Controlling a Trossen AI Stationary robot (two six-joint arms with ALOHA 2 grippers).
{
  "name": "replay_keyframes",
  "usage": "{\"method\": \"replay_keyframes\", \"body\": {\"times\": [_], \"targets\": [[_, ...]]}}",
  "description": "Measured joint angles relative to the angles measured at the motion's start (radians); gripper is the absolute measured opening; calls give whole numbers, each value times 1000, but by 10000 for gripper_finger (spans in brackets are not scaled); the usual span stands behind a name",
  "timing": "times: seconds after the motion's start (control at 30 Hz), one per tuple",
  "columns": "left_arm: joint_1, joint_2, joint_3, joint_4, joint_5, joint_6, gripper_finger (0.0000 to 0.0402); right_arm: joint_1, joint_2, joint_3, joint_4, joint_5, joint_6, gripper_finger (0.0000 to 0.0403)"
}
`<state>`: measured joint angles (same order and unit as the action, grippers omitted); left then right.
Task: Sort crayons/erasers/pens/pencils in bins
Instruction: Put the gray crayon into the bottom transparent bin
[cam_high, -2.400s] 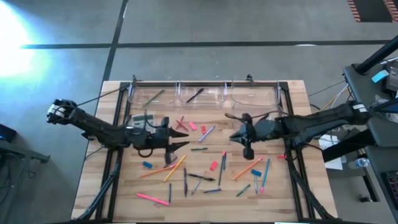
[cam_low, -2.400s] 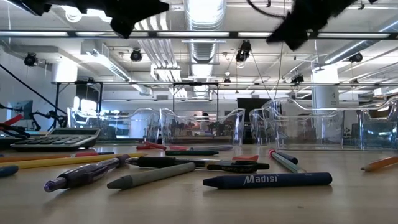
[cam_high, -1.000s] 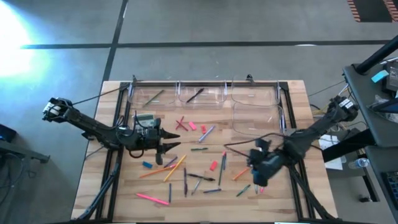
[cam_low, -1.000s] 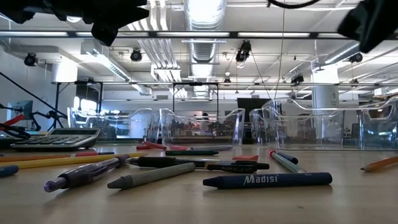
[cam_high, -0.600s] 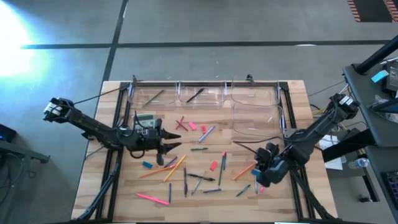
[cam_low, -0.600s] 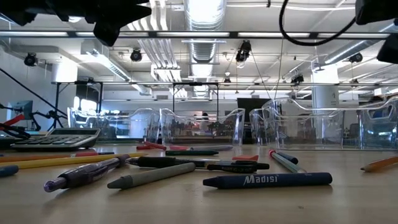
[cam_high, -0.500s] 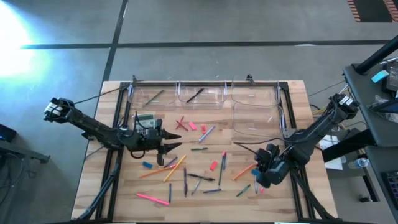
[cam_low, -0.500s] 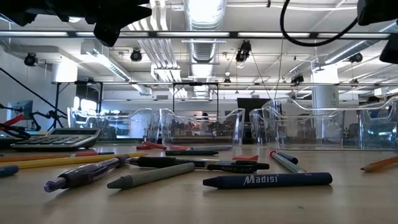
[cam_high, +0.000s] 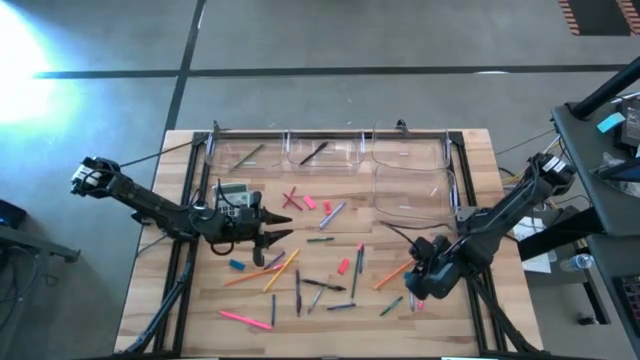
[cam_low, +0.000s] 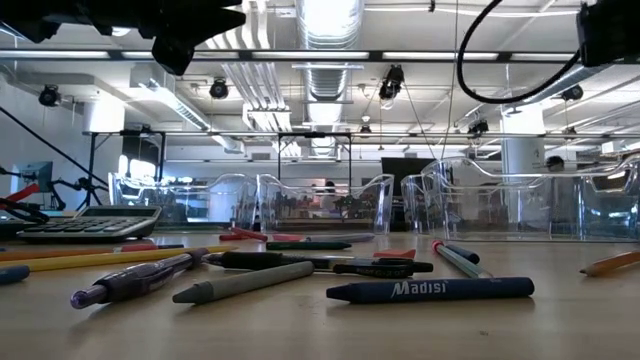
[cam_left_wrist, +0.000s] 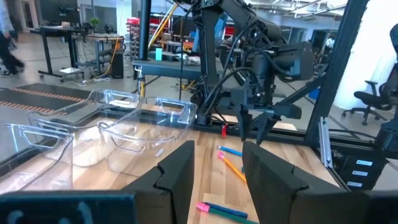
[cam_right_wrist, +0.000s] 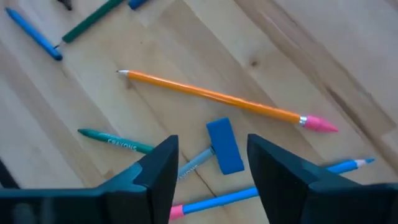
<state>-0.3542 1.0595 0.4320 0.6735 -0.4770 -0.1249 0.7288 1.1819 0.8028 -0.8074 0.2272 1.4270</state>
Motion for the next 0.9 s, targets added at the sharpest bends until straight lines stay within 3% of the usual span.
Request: {"method": "replay_keyframes", "body": {"times": [0.43, 0.9], "targets": [[0, 0, 0, 0, 0, 0, 122, 6, 184, 35, 5, -145, 111, 183], [0, 0, 0, -1, 0, -3, 122, 72, 330, 96, 19, -149, 199, 183]]}}
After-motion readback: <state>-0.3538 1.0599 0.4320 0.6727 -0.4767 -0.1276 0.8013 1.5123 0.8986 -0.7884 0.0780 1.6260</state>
